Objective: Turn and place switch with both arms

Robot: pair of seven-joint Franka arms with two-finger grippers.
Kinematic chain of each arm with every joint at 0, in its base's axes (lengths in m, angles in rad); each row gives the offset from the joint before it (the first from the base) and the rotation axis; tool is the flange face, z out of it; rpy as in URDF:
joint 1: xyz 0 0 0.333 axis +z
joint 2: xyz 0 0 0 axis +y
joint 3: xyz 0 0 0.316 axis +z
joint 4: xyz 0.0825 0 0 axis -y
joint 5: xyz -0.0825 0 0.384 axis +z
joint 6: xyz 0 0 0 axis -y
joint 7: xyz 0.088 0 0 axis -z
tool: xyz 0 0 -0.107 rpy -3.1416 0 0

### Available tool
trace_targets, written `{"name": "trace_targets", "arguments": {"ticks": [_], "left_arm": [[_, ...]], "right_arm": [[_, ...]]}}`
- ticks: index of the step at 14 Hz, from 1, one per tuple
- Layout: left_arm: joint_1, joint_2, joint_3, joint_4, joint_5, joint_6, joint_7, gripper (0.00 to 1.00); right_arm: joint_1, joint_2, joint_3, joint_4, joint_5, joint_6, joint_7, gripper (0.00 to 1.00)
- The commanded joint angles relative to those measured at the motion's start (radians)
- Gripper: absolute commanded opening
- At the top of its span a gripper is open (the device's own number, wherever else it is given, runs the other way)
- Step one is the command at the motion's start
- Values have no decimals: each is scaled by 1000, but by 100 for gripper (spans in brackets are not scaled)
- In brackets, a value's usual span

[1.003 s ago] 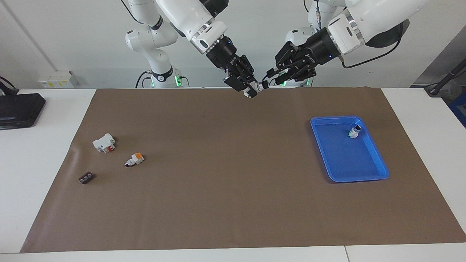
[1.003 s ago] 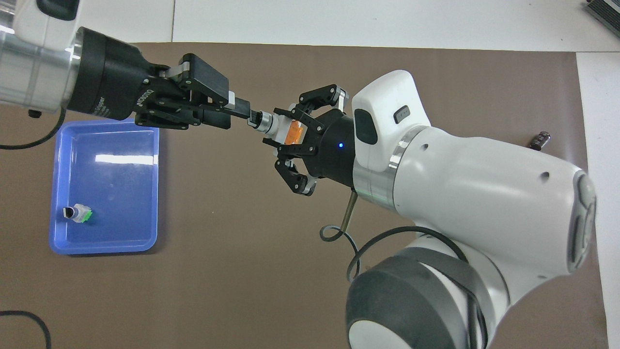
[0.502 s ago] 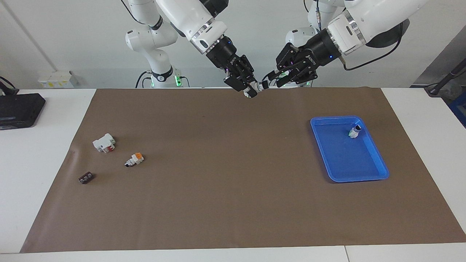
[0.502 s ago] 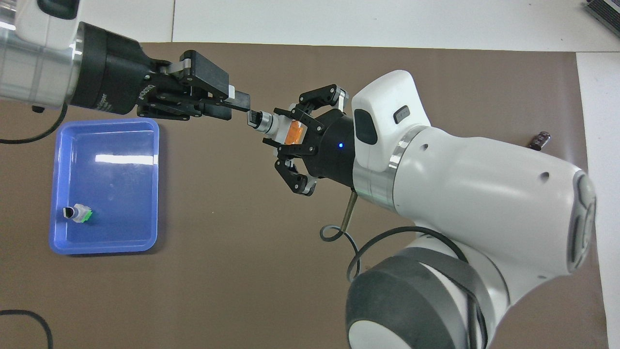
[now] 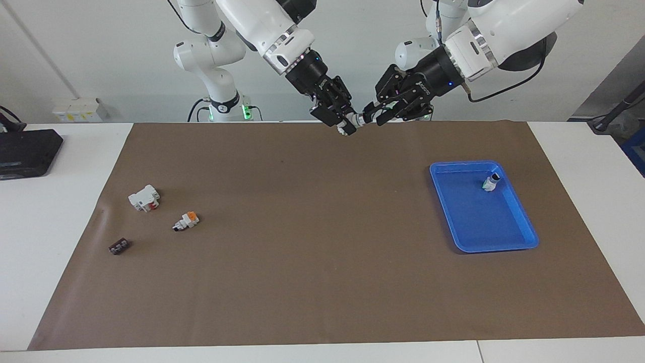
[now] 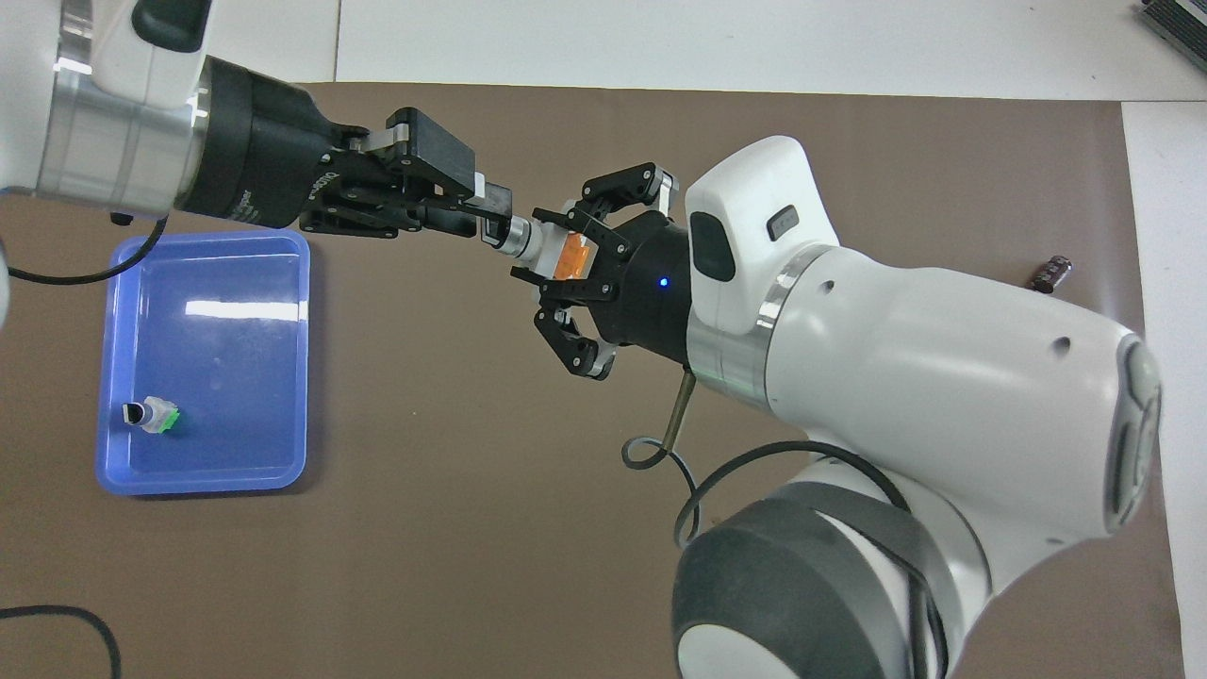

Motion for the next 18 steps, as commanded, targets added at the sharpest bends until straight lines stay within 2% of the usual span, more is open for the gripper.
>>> {"name": "trace_targets", "arguments": {"ticks": [1,9,10,13,18], "left_arm": [[6,-40,-1,-51,13,7,11,30],[13,-43,2,-51,2,-34,8,13],[15,-45,2,-51,2,-45,8,8],[16,-60,3,-80,0,-61,8,1],[16,-108,6,-152,0,-62,0,0]], "right_arm": [[1,-15,4,-18,-20,24,29,0],[6,-13,4,-18,-20,26,29,0],[6,-13,4,-17,-20,27,29,0],[7,-13,4,-18,-20,32,29,0],[7,-13,4,-18,-20,41,38,0]]}}
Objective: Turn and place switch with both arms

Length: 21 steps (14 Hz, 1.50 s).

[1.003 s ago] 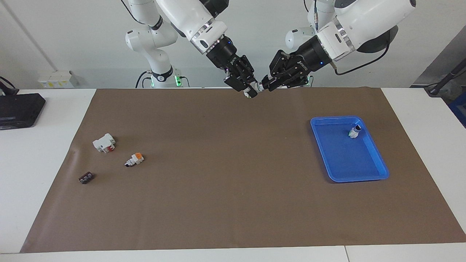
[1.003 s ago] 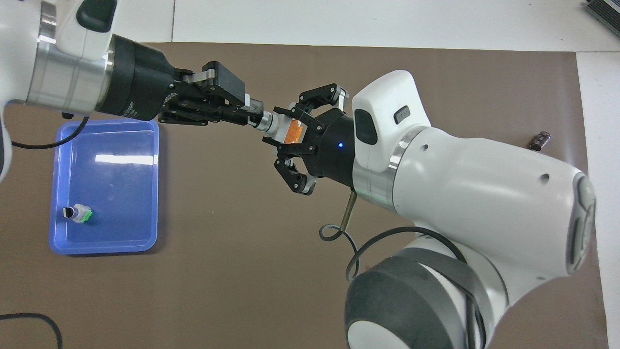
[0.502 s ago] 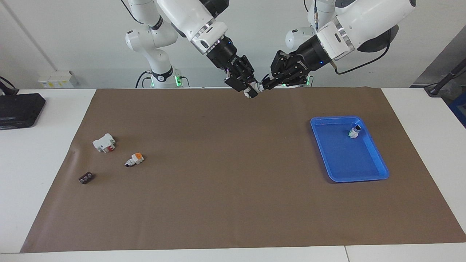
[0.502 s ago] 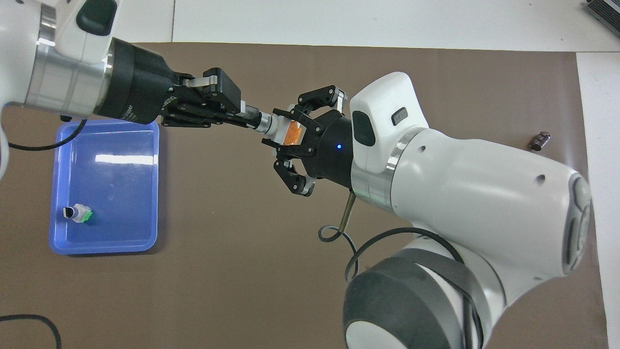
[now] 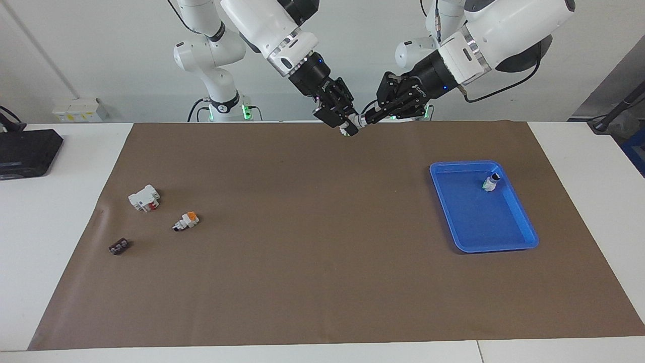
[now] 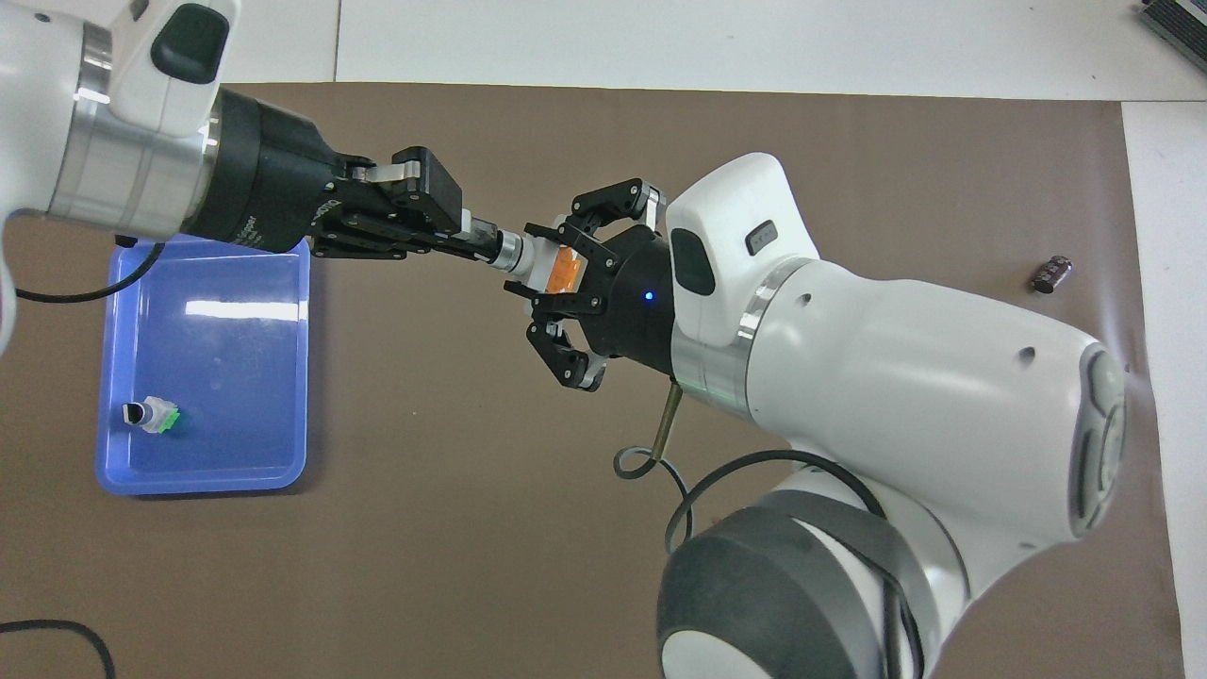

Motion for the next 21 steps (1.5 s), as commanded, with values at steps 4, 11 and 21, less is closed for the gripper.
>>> {"name": "trace_targets", "arguments": {"ticks": [4,11,21], "left_arm": [[6,-78,2,-110,1,-31,-114,0],[6,-77,2,-109,-1,5,-614,0],[8,-77,6,-109,66,23,-1275,0]], "right_arm": [[-7,-11,1,6,-20,44,39,0],[-7,-11,1,5,-20,44,45,0],[-7,-11,1,5,-20,44,47,0]]}}
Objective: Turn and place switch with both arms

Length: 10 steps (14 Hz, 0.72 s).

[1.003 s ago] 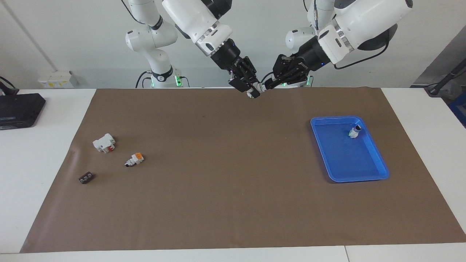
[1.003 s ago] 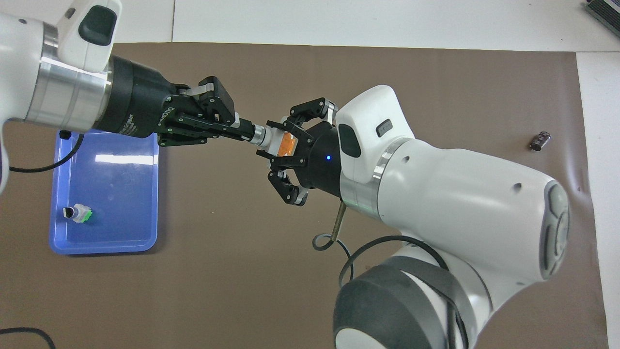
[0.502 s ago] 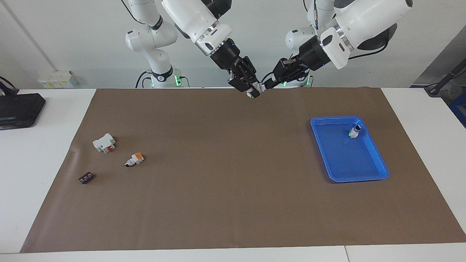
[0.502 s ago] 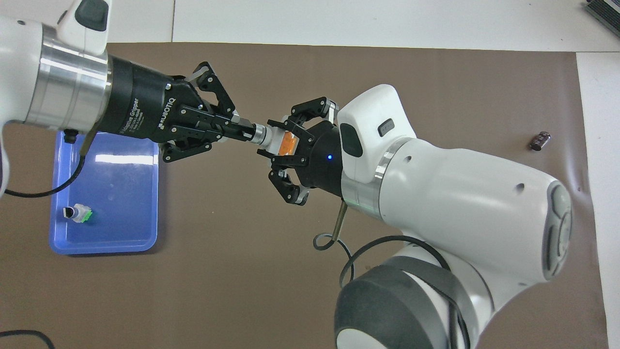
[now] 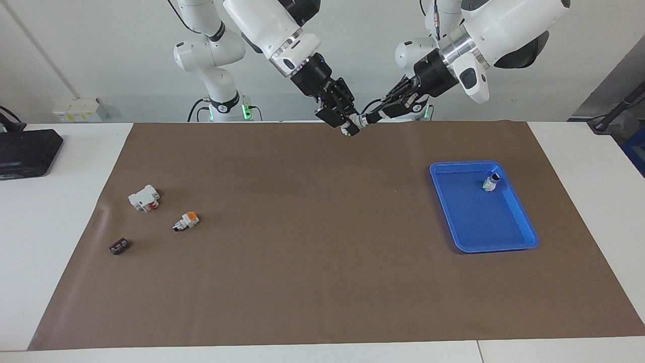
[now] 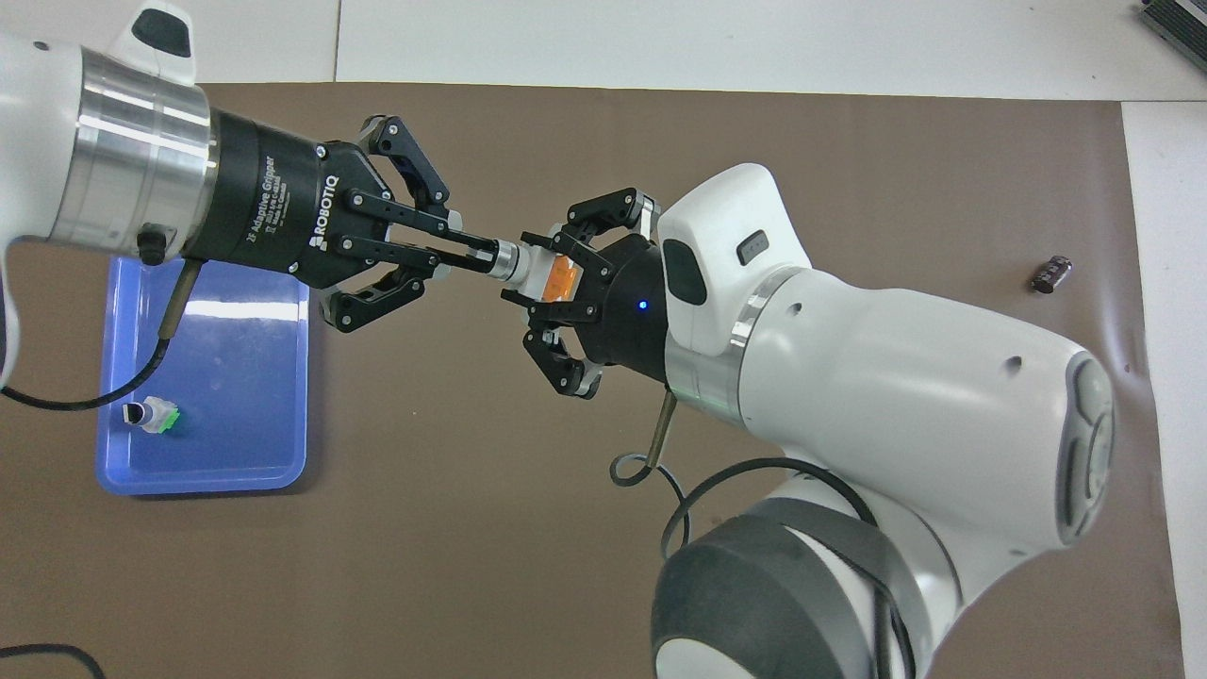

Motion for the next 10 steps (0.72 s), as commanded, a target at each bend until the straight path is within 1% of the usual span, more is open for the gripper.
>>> {"name": "trace_targets", "arguments": {"ticks": [1,2,10], "left_arm": [[-1,-41,7,-64,73,2,-164,0],[-1,-41,7,-64,80,3,-190,0],[1,-42,7,-69,82,3,-195,0]], "right_arm": [[-12,-6,2,15,-20,42,45,0],[-12,-6,2,14,-20,42,45,0],[-12,-6,2,14,-20,42,56,0]]}}
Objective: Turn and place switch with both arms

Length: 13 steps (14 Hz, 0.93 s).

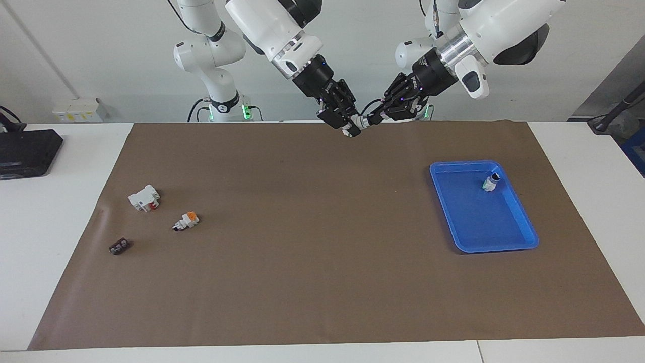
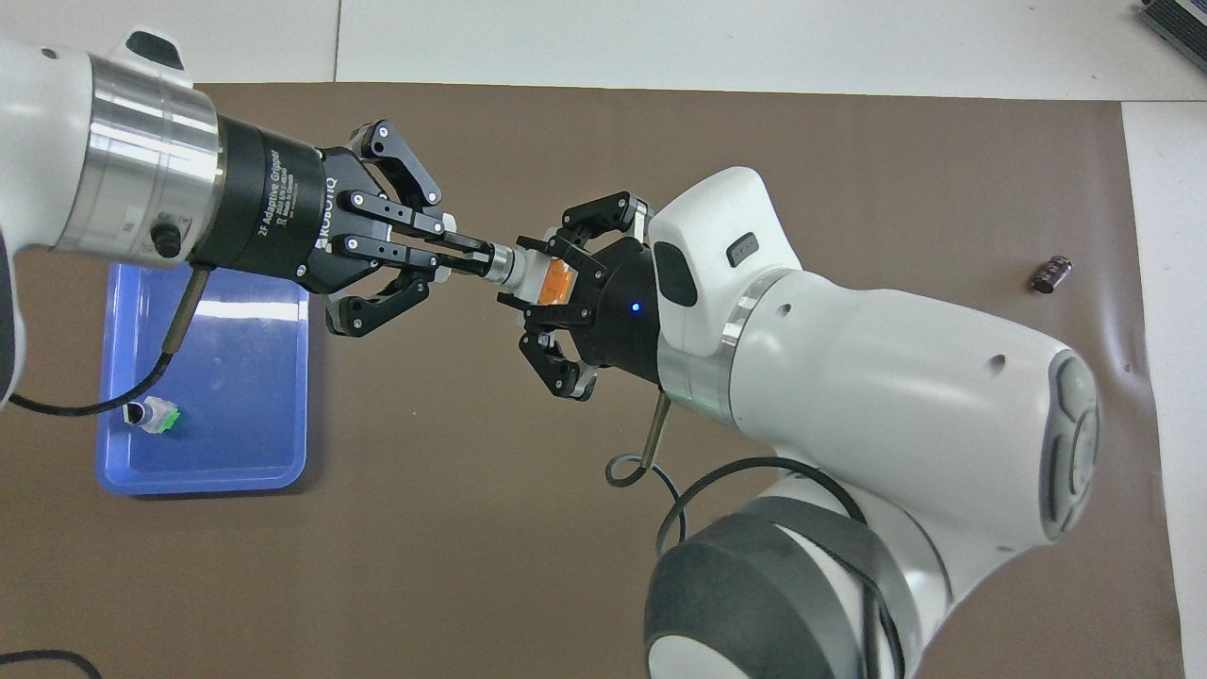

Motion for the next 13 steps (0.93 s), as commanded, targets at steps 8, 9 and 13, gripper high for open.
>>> {"name": "trace_targets", "arguments": {"ticks": [8,9,13], "left_arm": [[3,-35,12,-67,46,6,-14,0],[3,-35,12,-72,46,9,-13,0],[4,-52,14,-113,49,38,2,0]], "right_arm": [[3,-14,1,11,-20,43,212,100],[5,-14,1,11,-20,42,210,100],[3,-14,1,11,-21,42,200,100]]}}
